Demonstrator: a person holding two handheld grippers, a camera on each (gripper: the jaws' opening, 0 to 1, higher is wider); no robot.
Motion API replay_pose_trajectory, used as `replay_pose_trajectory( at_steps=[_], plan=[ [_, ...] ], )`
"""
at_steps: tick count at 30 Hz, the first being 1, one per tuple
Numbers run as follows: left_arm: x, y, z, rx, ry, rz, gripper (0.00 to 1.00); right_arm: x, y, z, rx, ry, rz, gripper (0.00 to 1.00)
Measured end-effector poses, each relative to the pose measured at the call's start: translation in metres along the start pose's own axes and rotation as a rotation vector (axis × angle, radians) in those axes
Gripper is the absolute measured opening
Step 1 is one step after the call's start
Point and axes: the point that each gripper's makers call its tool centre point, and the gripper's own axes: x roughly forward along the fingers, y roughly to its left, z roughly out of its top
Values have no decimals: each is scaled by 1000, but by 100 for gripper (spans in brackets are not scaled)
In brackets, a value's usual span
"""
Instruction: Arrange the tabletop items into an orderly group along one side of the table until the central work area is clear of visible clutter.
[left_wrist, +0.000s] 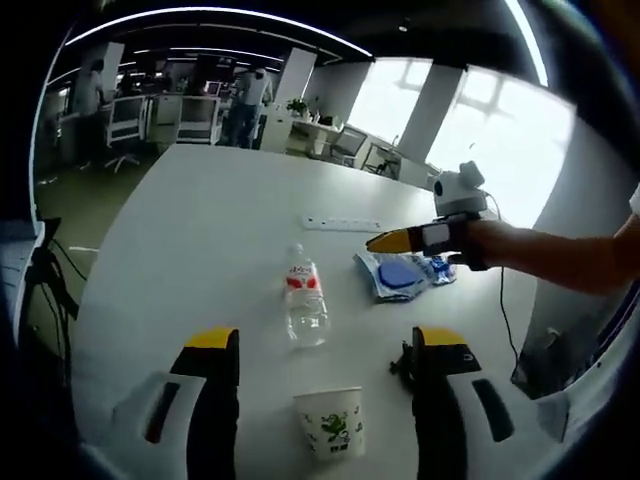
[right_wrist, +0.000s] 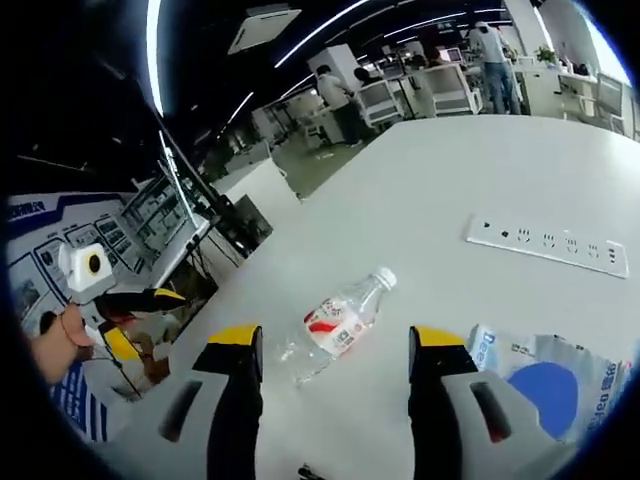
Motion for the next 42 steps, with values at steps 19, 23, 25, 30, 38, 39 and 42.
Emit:
replay_pose_trajectory(
  at_steps=[19,23,25,30,38,39,42],
  plan=[
    [7,10,-2,-35,-19,3,71,55,-23,6,164,4,61,54],
    [11,10,-2,-36,-24,-4,70,61,-27,6,187,5,57,53],
    [13,9,-1,-39,-27,-12,70,63,-29,8,211,-2,63,52],
    [17,7,4,-39,-41,-26,70,72,-35,7,264,12,69,50],
    [21,7,5,-43,-51,-39,70,82,-41,5,369,24,71,46],
    [22,7,6,-46,-54,-42,70,83,-42,4,377,25,71,45],
    [22,7,7,-50,-58,-46,70,85,-40,6,430,24,89,44]
  ],
)
